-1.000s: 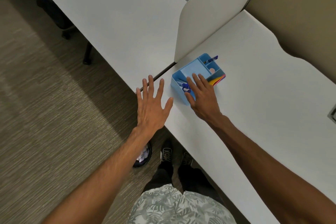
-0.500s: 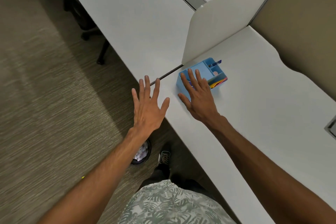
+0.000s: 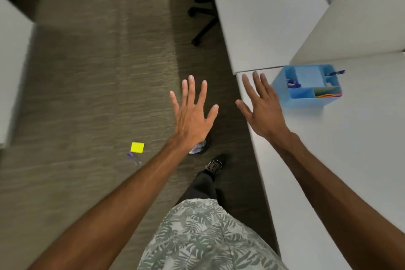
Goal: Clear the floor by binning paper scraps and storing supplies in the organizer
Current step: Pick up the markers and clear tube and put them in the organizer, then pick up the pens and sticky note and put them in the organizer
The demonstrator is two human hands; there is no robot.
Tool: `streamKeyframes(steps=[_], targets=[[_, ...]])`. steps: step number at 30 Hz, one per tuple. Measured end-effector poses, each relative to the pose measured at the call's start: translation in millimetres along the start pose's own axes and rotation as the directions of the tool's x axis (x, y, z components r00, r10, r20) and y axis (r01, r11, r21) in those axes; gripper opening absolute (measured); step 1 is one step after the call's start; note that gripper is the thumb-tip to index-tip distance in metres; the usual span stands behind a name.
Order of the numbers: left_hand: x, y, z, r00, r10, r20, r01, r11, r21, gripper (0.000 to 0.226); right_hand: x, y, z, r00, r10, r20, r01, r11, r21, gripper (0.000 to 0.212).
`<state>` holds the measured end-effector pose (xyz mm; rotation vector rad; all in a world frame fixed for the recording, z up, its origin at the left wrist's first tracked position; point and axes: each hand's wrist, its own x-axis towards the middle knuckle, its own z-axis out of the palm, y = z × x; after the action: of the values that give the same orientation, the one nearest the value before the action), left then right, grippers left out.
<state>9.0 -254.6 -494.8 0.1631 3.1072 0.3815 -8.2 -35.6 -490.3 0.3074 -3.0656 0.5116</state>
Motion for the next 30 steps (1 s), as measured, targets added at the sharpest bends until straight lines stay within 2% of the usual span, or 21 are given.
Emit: streamKeyframes(steps=[9, 17, 25, 30], targets=[[-102, -83, -13, 0.96, -0.281, -0.022, 0.28, 0.96, -0.02, 0.076, -17, -103, 30, 0.961, -0.243, 0.131, 0.24, 0.97, 0.036, 0.067], [-162, -178, -15, 0.88, -0.47, -0.066, 0.467, 0.883, -0.049, 0.077, -16, -204, 69, 0.889, -0.392, 0.238, 0.383, 0.92, 0.085, 0.068], [-200, -291, -12, 0.84, -0.541, -0.048, 0.533, 0.838, -0.112, 0.079, 1, -309, 134, 0.835, -0.447, 0.321, 0.438, 0.893, 0.104, 0.067], [-214, -356, 6, 0.842, -0.538, -0.047, 0.527, 0.837, -0.15, 0.078, 13, -360, 201, 0.825, -0.443, 0.351, 0.425, 0.896, 0.131, 0.068]])
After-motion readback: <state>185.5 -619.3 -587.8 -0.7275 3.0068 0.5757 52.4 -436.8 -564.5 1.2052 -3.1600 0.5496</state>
